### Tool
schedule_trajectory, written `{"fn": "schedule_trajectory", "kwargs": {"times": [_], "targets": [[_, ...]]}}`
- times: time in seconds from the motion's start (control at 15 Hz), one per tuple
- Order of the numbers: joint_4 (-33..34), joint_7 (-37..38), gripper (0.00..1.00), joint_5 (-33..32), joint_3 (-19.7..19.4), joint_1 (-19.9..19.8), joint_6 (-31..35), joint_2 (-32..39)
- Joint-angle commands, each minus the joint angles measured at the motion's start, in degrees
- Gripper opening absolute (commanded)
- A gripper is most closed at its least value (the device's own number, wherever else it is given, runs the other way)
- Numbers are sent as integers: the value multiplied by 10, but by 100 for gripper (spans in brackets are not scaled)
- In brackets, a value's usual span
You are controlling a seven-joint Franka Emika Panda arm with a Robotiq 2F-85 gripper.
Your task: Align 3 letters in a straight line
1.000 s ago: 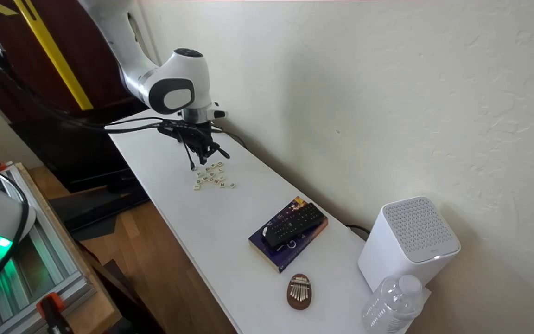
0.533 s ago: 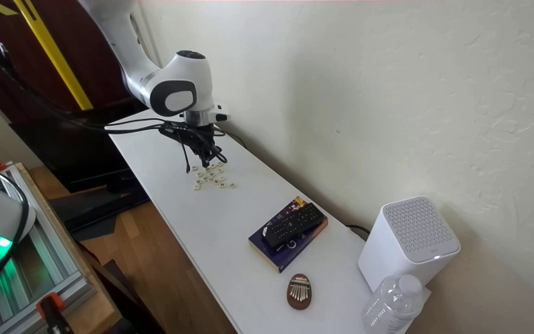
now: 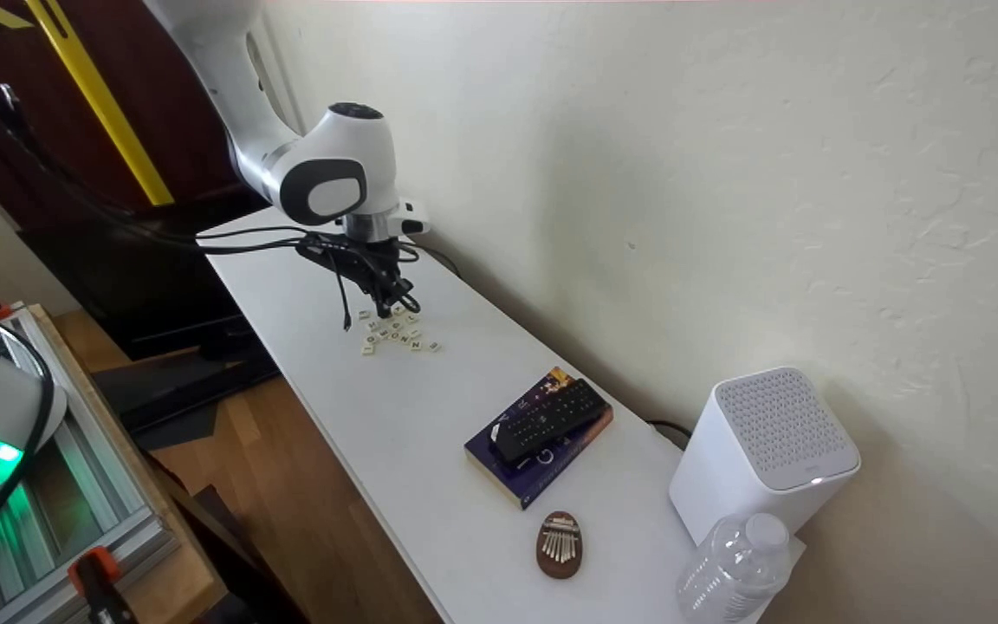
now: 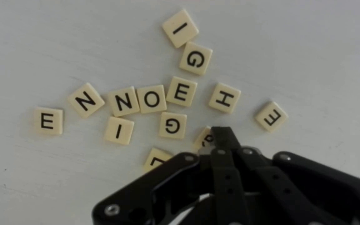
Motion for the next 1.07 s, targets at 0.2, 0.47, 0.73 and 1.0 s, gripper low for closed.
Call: {"fn": "schedule_trajectory", "kwargs": {"times": [0.2,0.47,0.73,1.0], "targets": [[-2,-3,0,7,0,-1,5,6],[1,-16,0,-1,-4,0,-19,7],[5,-35,0,-10,-11,3,-42,6],[17,-66,0,-26,-19,7,-43,14]]}}
